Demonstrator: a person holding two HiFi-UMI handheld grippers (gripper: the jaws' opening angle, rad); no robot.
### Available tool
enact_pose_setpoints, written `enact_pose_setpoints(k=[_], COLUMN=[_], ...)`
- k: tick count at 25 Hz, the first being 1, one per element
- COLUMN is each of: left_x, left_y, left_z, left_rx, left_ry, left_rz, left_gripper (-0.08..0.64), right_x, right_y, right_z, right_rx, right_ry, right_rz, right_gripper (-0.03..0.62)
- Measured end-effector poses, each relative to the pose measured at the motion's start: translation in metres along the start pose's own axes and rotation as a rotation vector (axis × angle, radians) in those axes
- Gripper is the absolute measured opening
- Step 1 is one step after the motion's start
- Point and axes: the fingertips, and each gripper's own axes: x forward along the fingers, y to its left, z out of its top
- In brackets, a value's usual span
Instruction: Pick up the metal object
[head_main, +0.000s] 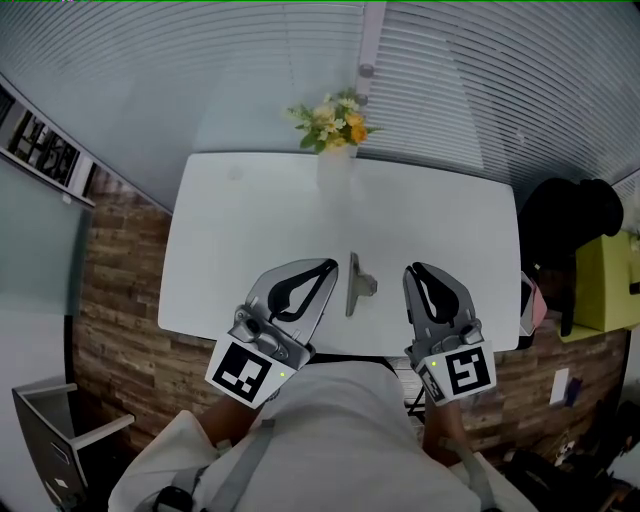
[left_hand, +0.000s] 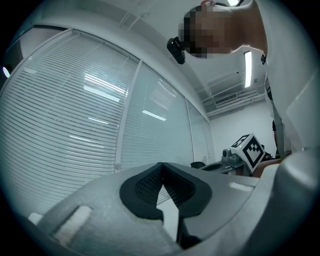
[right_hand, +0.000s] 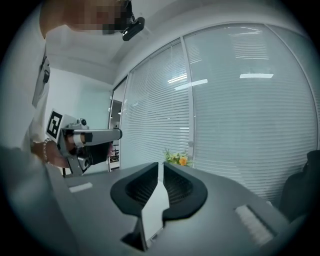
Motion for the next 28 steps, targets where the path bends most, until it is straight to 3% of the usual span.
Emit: enact_pose_setpoints(k=[28], left_x=[0.001], left_y=[0.019], left_z=[-0.007], left_rx=[-0.020], left_ry=[-0.002], left_rz=[0.012], left_gripper=[0.002], right_x=[0.046], right_y=[-0.021], right_z=[-0.208], right_rx=[0.193], right_ry=[0.327], right_rz=[-0.020], right_gripper=[0.104])
